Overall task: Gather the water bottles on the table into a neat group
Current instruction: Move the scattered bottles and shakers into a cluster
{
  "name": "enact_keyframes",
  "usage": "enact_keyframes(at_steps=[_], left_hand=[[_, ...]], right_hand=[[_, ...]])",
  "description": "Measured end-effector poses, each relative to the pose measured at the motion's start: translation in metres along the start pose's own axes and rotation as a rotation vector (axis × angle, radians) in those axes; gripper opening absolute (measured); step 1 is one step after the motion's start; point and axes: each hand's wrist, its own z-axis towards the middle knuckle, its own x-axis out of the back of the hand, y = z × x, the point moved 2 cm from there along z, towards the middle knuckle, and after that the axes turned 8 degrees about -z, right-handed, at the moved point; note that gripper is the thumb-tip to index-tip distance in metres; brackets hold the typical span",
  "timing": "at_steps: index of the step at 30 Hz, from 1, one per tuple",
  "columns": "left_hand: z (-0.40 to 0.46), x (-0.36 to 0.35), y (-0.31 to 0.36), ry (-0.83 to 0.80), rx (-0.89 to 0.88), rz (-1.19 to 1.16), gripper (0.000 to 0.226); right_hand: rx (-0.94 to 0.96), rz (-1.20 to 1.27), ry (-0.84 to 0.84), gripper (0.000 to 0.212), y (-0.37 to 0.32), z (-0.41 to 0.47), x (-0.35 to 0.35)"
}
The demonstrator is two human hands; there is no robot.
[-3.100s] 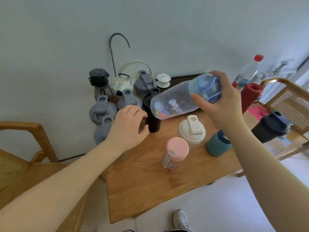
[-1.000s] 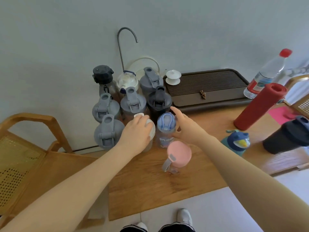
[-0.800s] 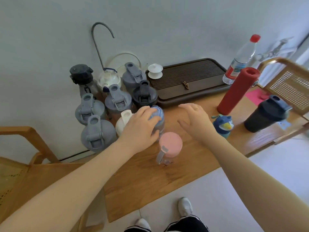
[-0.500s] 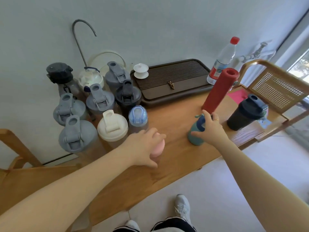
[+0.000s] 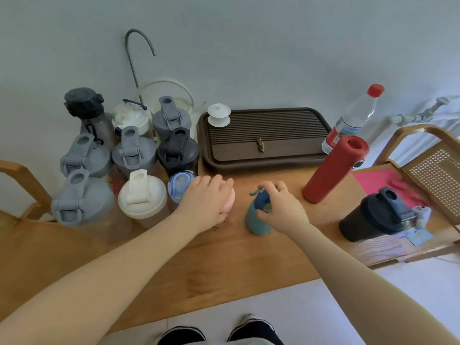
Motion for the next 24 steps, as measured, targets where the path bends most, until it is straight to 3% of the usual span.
enact_keyframes(at_steps=[11,17,20,24], left_hand=[[0.024,0.01,0.005,-0.119,0.116,-0.035,0.065],[0.033,0.013,0.01,-0.159,0.106,-0.063,0.076],[0.047,0.028,0.03,-0.029,-0.013,-0.2,0.074],[0.083,0.047,0.081,0.168,-0.188,-0.481,0.054]], right_hand=[[0.229,0.042,-0.032,0.078,-0.011,0.025,-0.008],[0.3,0.164,-0.131,0.088,0.007,0.023,0.013],[0.287,0.203,0.021,0.072,0.028,0.008,0.043],[0.167,0.273,0.386,0.043,0.079,-0.029,0.088]])
